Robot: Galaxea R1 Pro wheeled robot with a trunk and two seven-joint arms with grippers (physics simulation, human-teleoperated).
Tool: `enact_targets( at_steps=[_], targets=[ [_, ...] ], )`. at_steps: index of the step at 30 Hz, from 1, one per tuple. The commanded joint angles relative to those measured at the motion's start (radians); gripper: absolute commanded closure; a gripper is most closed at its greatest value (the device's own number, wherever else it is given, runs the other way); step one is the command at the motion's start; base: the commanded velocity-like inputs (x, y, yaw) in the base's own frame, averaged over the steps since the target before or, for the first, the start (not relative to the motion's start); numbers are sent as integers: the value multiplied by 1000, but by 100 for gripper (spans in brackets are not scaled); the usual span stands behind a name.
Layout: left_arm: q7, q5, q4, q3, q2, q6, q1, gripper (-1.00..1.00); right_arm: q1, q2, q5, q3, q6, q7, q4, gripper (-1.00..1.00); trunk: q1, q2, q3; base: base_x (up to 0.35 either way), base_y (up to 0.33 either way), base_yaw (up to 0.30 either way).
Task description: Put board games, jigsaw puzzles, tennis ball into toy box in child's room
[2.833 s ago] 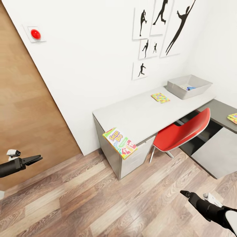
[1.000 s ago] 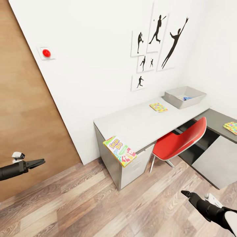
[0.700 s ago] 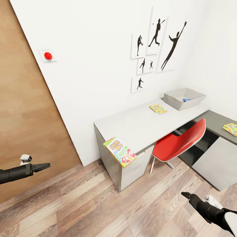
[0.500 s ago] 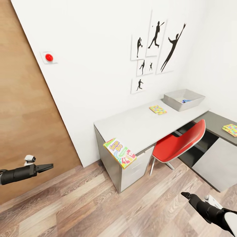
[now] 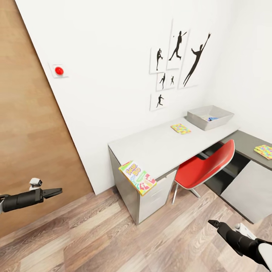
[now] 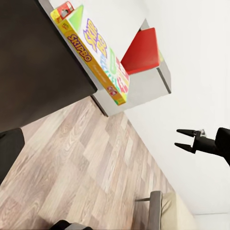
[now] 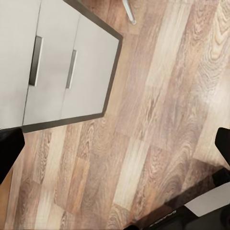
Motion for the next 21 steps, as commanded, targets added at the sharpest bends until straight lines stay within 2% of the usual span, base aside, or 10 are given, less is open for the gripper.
enact_targets(
  at_steps=[1, 16, 21],
  targets=[
    [-4, -1, 0, 0, 0, 11, -1, -100, -1, 0, -11, -1, 3, -10, -1, -100, 1, -2, 0, 0, 0, 0],
    [-3, 0, 0, 0, 0, 11, -1, -100, -1, 0, -11, -2, 4, -3, -3, -100, 1, -2, 25, 0, 0, 0],
    [-5, 0, 0, 0, 0, 11, -1, -100, -1, 0, -11, -2, 3, 46, 1, -100, 1, -2, 33, 0, 0, 0]
  ],
)
